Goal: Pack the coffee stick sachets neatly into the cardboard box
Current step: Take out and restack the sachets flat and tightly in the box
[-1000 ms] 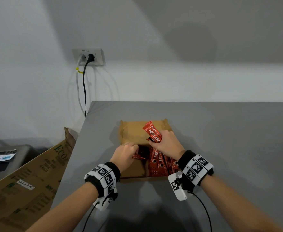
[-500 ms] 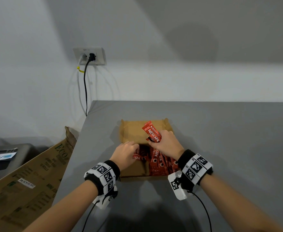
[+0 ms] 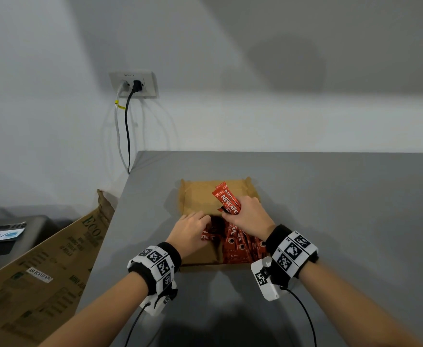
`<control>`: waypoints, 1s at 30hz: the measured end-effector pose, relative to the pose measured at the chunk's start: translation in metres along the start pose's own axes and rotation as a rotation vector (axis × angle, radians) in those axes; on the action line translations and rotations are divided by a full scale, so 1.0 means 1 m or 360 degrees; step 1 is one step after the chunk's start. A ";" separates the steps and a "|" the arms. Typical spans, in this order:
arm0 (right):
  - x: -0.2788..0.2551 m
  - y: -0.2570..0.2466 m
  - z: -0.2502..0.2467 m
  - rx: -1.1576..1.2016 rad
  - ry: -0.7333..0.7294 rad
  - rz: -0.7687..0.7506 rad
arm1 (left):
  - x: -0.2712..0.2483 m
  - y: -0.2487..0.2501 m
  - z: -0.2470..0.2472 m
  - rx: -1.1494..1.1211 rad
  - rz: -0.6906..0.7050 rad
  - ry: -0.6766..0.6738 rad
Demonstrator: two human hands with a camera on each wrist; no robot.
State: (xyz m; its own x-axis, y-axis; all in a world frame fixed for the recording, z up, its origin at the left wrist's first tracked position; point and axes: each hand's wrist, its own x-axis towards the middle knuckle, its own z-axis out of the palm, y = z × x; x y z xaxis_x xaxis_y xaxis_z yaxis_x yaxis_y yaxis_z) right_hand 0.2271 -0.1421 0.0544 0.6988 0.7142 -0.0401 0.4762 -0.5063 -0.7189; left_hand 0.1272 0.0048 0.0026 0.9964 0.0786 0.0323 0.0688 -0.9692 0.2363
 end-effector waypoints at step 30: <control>0.013 -0.013 0.007 0.0318 -0.0177 -0.0158 | -0.007 0.000 -0.047 -0.1378 -0.0258 0.0480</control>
State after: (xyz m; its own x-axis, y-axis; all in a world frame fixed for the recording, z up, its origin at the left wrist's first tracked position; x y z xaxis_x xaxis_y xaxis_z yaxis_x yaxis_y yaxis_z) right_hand 0.2260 -0.1230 0.0583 0.5855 0.8101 -0.0306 0.4170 -0.3333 -0.8456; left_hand 0.1178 0.0151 0.0478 0.9143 0.3730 0.1577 0.0239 -0.4385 0.8984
